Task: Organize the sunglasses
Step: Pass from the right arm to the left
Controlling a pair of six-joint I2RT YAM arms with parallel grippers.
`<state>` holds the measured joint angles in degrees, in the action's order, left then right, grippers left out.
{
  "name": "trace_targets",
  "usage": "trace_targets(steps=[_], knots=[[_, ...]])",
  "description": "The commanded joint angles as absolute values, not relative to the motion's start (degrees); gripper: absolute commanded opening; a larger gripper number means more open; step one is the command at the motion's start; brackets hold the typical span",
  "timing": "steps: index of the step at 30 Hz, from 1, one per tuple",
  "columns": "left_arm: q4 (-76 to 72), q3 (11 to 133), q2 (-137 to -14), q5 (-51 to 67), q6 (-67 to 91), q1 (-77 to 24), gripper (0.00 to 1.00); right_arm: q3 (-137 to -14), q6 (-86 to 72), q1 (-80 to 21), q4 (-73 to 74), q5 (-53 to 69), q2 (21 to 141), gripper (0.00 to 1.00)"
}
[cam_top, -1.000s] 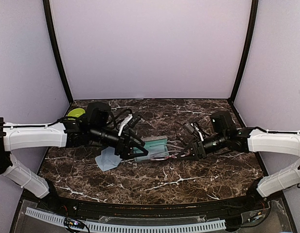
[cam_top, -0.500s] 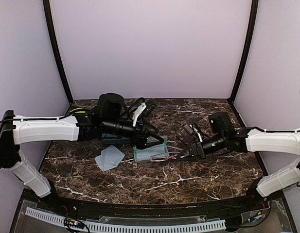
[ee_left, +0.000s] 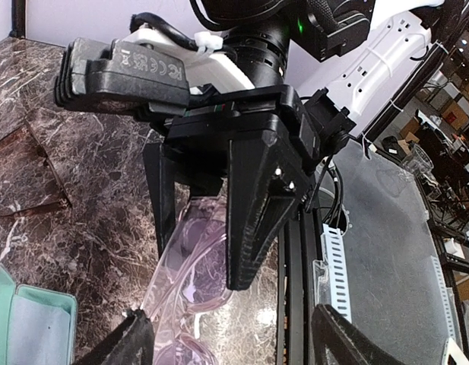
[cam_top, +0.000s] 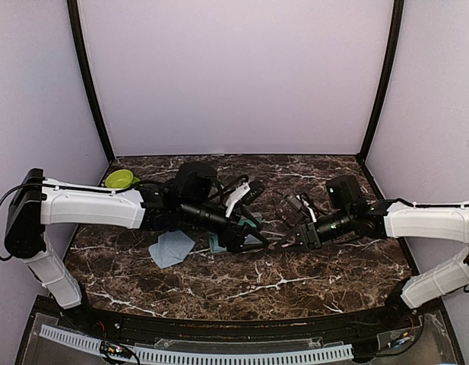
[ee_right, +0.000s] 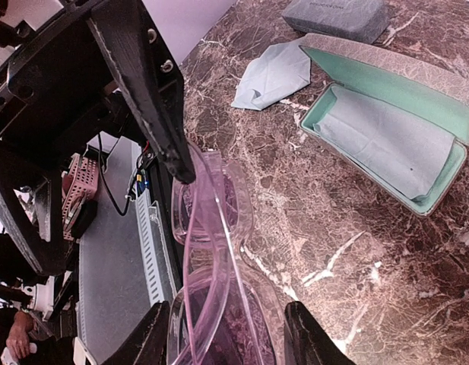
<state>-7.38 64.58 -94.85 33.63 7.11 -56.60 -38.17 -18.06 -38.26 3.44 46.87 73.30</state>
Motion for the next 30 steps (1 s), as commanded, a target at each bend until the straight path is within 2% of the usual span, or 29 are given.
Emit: trace_targets(steps=[1,17,26,30], knots=[[-5.6,66.0,-94.9,34.5,5.7,-57.6,0.74,-38.9,-18.2,-38.1,2.0,46.8,72.4,0.33],[-5.9,63.6,-95.5,34.1,5.5,-58.7,0.73,-38.7,-18.6,-38.1,1.7,46.4,71.7,0.31],[-10.5,62.8,-92.7,37.9,6.1,-58.6,0.73,-37.9,-18.8,-38.2,1.3,46.0,72.2,0.31],[-11.6,62.7,-91.5,34.8,5.9,-58.6,0.73,-37.8,-18.9,-38.2,1.1,46.2,71.9,0.31]])
